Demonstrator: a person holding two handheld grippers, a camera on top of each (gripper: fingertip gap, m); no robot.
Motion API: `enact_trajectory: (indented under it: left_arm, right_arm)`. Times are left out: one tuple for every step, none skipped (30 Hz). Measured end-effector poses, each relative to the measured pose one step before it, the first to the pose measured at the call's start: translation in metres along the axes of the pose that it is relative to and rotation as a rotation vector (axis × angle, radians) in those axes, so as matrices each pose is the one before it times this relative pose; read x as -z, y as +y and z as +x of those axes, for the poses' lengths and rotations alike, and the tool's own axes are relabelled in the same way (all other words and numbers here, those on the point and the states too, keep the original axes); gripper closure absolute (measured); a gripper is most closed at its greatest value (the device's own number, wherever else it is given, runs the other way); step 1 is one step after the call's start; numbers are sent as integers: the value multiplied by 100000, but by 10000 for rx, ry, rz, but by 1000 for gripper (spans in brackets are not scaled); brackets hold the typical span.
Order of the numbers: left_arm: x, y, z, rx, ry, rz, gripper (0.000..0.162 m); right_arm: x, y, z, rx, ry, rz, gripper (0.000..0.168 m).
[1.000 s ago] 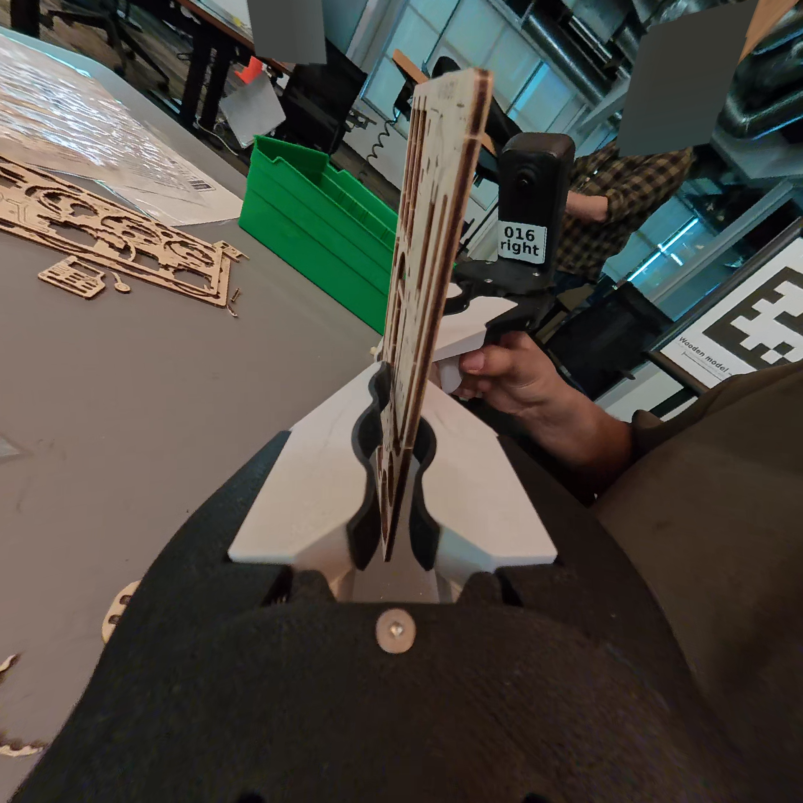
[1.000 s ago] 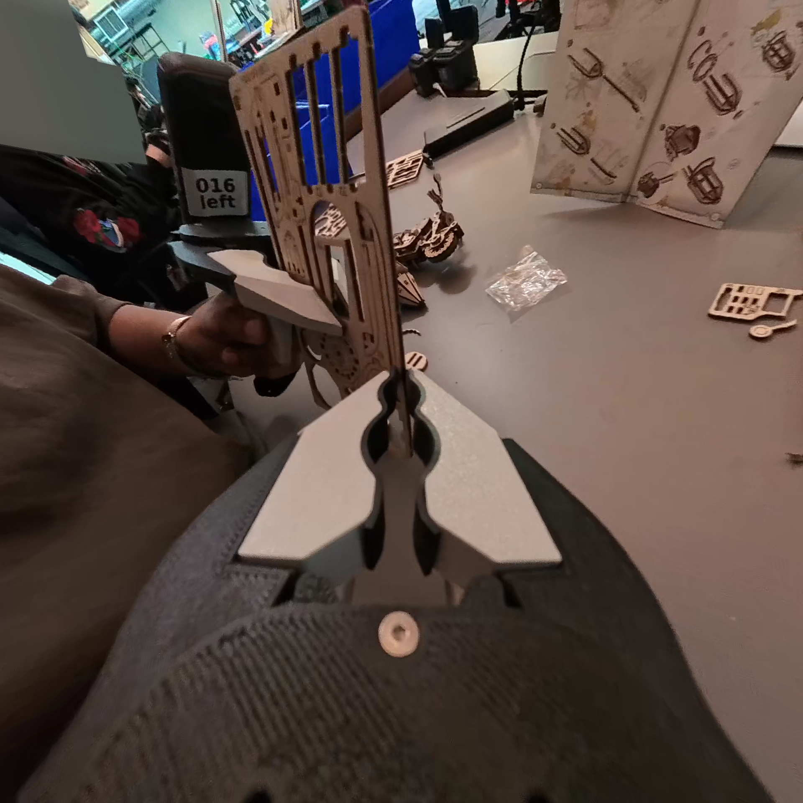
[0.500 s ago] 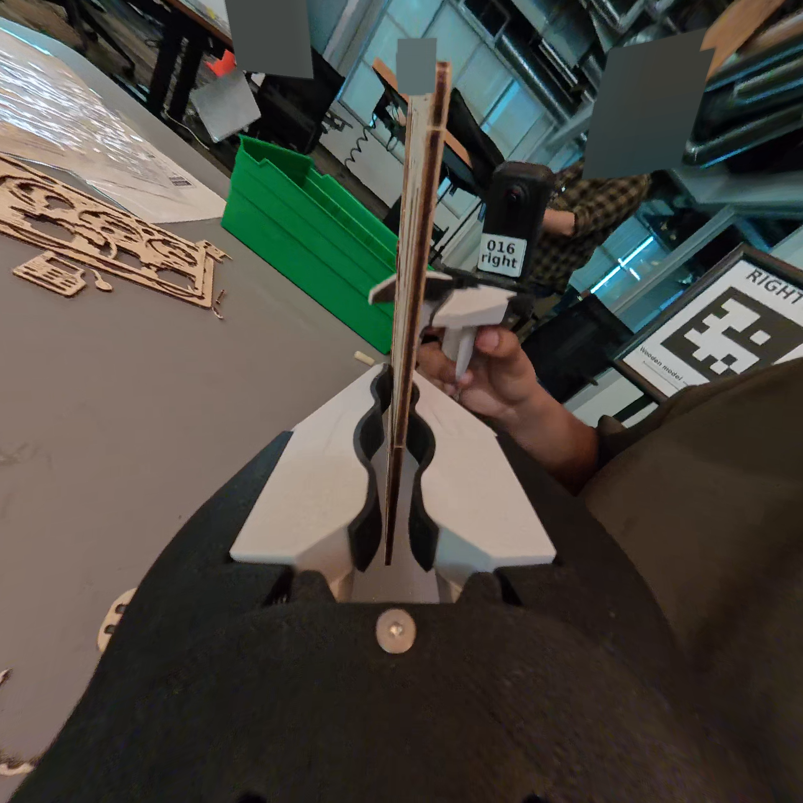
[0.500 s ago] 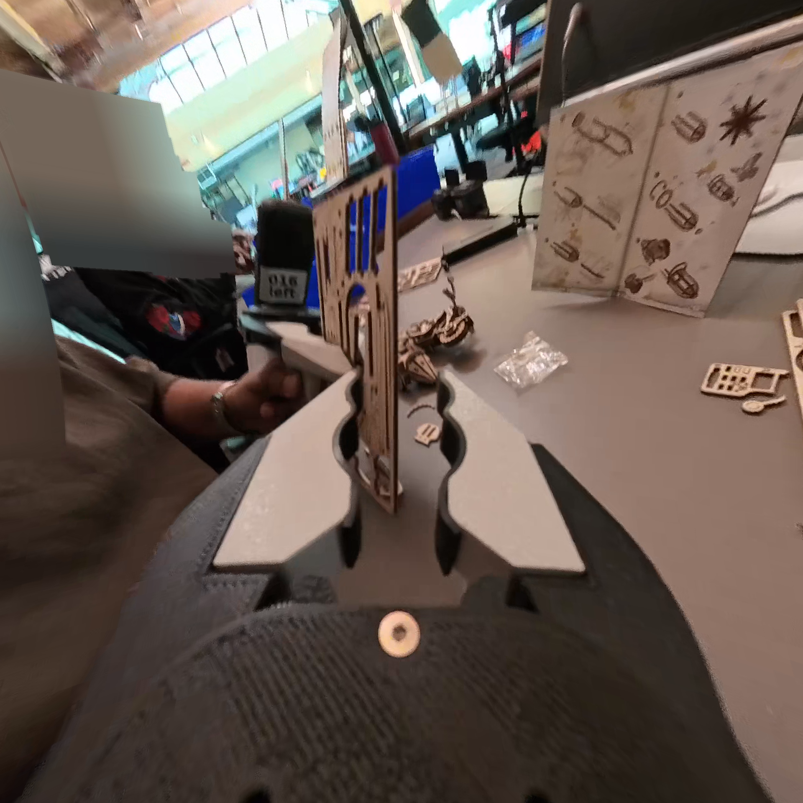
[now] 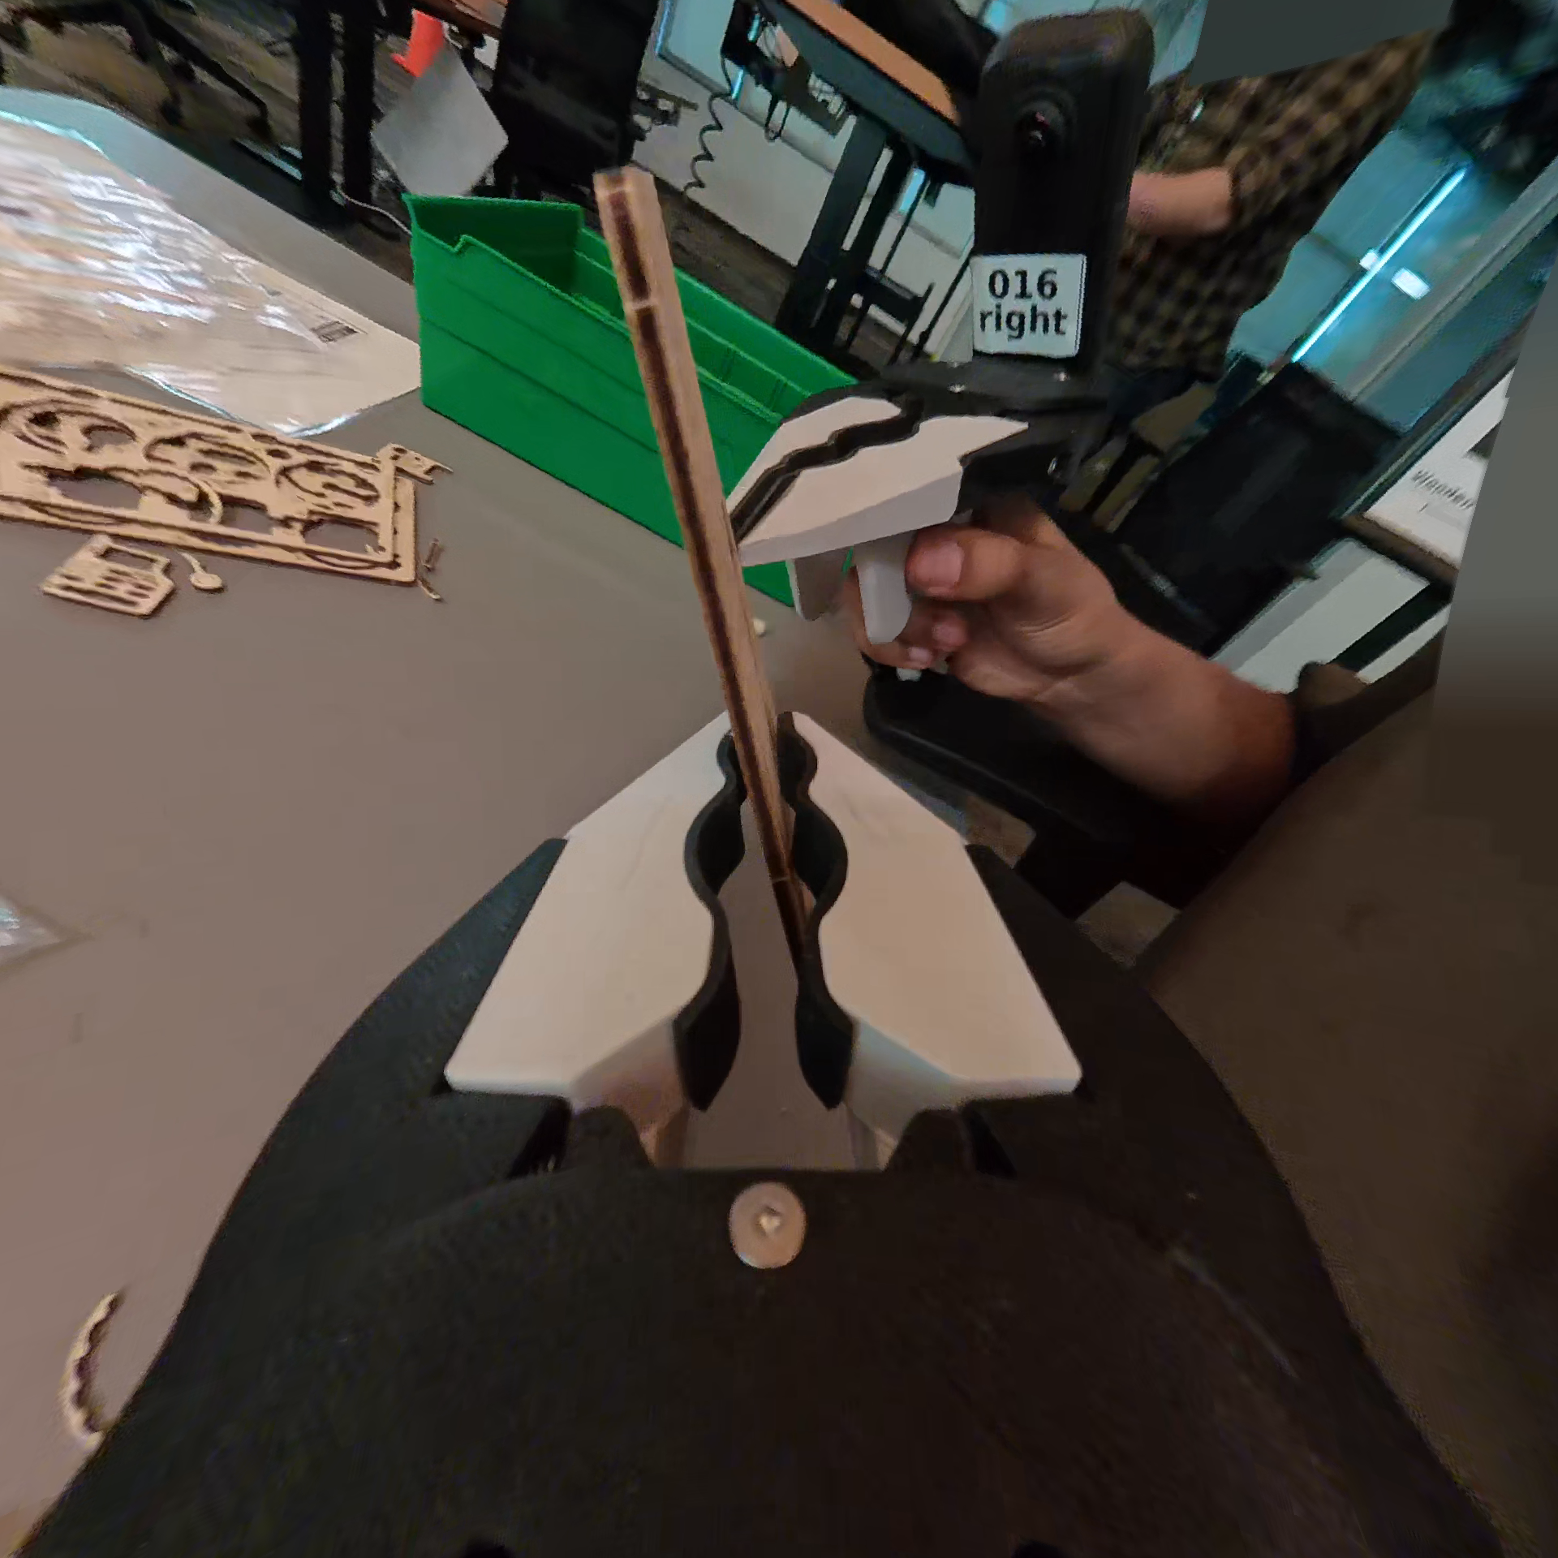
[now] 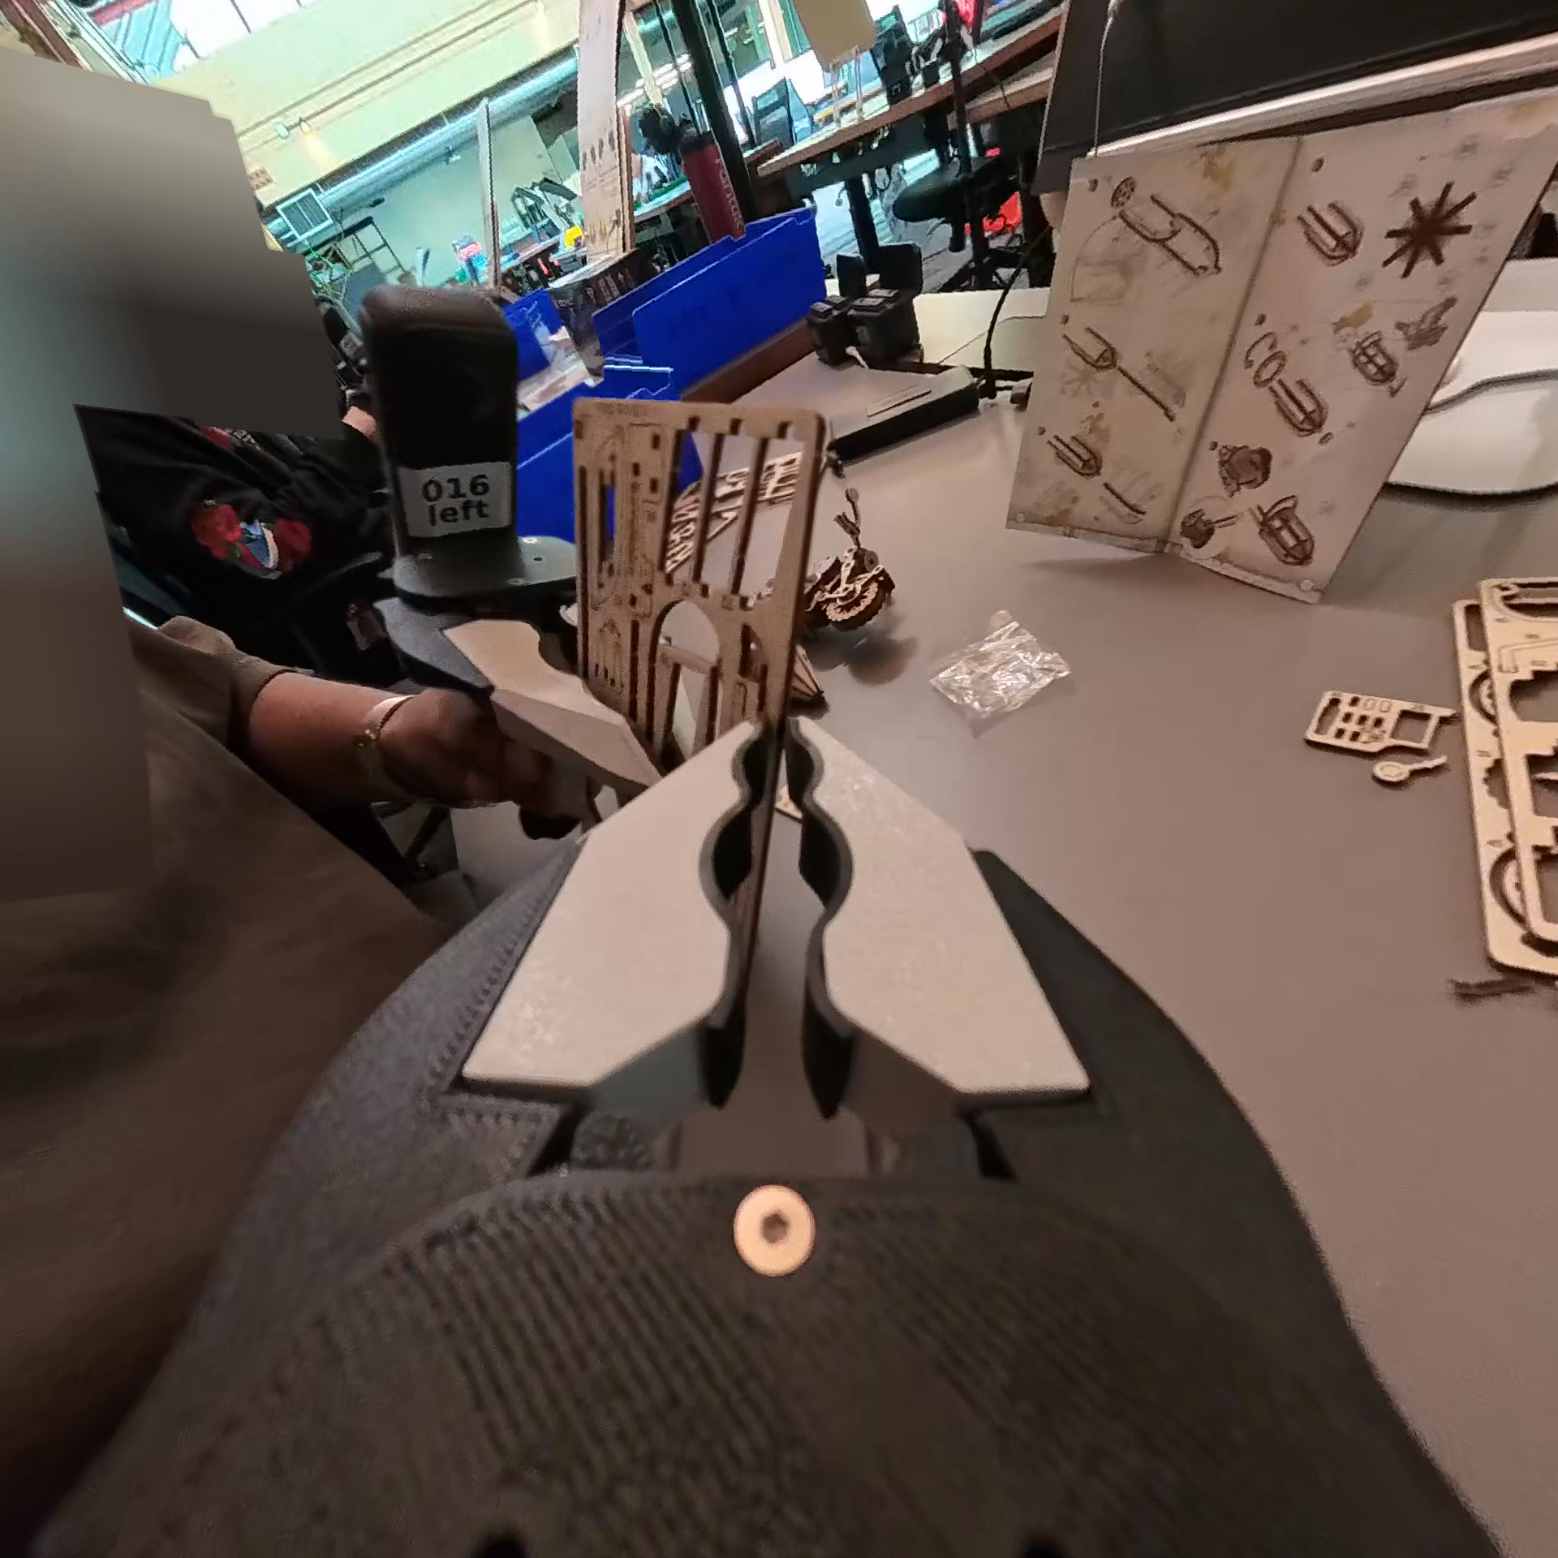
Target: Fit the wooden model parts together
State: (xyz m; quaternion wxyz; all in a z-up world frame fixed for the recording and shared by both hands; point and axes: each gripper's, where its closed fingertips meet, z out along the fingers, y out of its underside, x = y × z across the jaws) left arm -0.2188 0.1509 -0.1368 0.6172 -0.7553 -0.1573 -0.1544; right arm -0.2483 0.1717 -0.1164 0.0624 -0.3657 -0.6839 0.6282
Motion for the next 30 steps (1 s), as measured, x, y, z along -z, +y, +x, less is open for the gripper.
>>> enact_trajectory:
  left_arm:
    - [-21, 49, 16, -301, -149, -69, 159]
    - [2, 0, -6, -196, -123, -56, 159]
    - [-16, 47, -64, -124, -110, -64, 159]
    - [-33, 49, -68, -62, -92, -31, 159]
    - [-48, 32, -61, 34, -59, 0, 159]
    - [-42, 64, -73, 53, -59, -16, 159]
    - [-13, 76, -116, 25, -58, -19, 159]
    - [50, -40, -111, 100, 15, 40, 159]
    - [136, -293, 8, 305, 177, 173, 159]
    - [182, -488, 123, 574, 378, 274, 159]
    - [227, -567, 120, 786, 494, 337, 159]
    - [256, -546, -27, 877, 440, 360, 160]
    - [272, -390, -244, 635, 204, 298, 160]
    - [227, -186, -330, 328, 50, 183, 160]
    - [174, -155, -187, 169, 50, 125, 161]
    - [121, -240, -52, 96, 57, 142, 160]
    - [87, -221, -15, 22, 15, 109, 161]
    - [41, -115, 32, -55, 8, 52, 161]
    - [26, -46, 33, -42, 9, 17, 160]
    - [28, 13, 3, -22, -8, 1, 161]
    - [15, 42, 3, -35, -11, -10, 161]
    - [7, -9, 31, -25, 4, 16, 161]
    - [-12, 5, 50, -22, 12, 1, 161]
    - [11, 19, 14, -46, -12, -20, 161]
    - [21, -16, -8, -77, -23, -5, 161]
    - [18, 4, 37, -47, 10, -14, 161]
    - [8, 39, 60, 20, 64, -37, 161]
    - [-10, 61, 142, 74, 156, -31, 161]
    - [-23, 52, 303, 186, 306, -5, 161]
    - [-33, 9, 312, 335, 351, 18, 161]
  right_arm:
    - [26, 31, -11, -101, -37, 13, 167]
    - [-20, 33, 39, -85, 13, 5, 167]
    - [-47, 68, 85, -53, 76, -33, 167]
    - [-58, 64, 114, 6, 137, -43, 167]
    - [-78, 52, 116, 99, 198, -51, 167]
    - [-84, 82, 125, 202, 251, -82, 167]
    - [-69, 35, 63, 298, 249, -76, 167]
    - [-39, -148, -33, 365, 162, 28, 167]
    - [47, -413, -128, 362, 39, 197, 167]
    - [93, -572, -195, 229, -71, 313, 166]
    - [118, -571, -210, -12, -179, 315, 164]
    - [134, -343, -129, -206, -224, 189, 157]
    - [150, -69, -52, -269, -238, 66, 153]
    - [141, 17, -1, -312, -226, 68, 153]
    - [92, 87, 14, -376, -232, 64, 153]
    - [15, 216, -17, -415, -257, -15, 154]
    - [-87, 366, -8, -406, -246, -111, 153]
    - [-161, 457, -25, -355, -246, -175, 153]
    - [-207, 513, -51, -290, -236, -227, 153]
    - [-216, 521, 65, -209, -115, -246, 153]
    - [-234, 526, 106, -106, -37, -258, 154]
    - [-208, 419, -3, -30, -45, -215, 156]
    - [-117, 125, -55, 30, -23, -49, 164]
    - [-36, -42, -52, 39, 5, 33, 165]
    - [-5, -45, -36, 28, -6, 2, 165]
    - [19, -75, -80, 32, -46, 24, 164]
    - [57, -183, -126, 34, -87, 111, 162]
    - [88, -283, -190, 30, -143, 183, 160]
    - [121, -383, -264, 53, -195, 239, 157]
    - [164, -466, -345, 115, -241, 290, 155]
